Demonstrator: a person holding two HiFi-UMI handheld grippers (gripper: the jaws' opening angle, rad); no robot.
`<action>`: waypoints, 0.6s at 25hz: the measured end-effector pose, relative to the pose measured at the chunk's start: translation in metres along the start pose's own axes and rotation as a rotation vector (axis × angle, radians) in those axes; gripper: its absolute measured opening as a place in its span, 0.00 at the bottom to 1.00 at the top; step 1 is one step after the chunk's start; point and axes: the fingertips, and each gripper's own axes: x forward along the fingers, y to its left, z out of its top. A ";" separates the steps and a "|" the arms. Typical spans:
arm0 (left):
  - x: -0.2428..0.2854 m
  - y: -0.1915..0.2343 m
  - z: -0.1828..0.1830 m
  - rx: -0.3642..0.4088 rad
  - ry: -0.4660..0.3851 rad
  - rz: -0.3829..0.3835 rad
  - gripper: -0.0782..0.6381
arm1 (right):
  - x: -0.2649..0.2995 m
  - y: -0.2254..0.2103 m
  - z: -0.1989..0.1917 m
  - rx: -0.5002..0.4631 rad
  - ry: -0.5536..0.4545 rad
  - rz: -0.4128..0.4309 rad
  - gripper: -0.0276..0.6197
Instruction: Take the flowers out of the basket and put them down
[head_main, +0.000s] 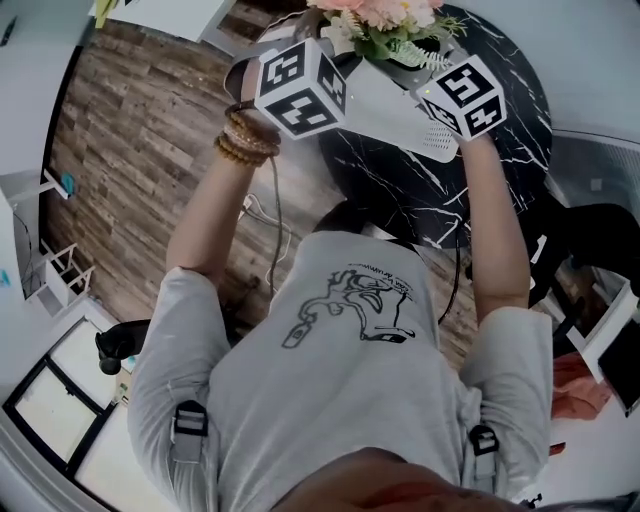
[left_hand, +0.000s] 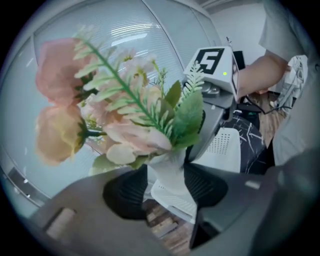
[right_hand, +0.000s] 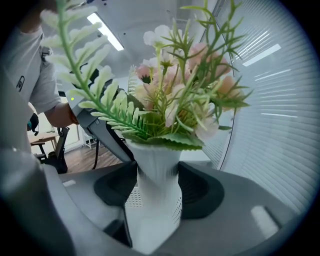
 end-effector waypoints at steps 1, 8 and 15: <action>-0.004 0.001 0.004 0.001 -0.002 0.005 0.43 | -0.004 0.000 0.005 -0.003 -0.002 -0.004 0.45; -0.017 0.002 0.021 -0.009 -0.007 0.019 0.42 | -0.021 0.001 0.018 -0.006 -0.013 -0.008 0.45; -0.017 -0.007 0.037 -0.009 -0.032 0.004 0.42 | -0.039 0.000 0.016 0.000 -0.014 -0.035 0.45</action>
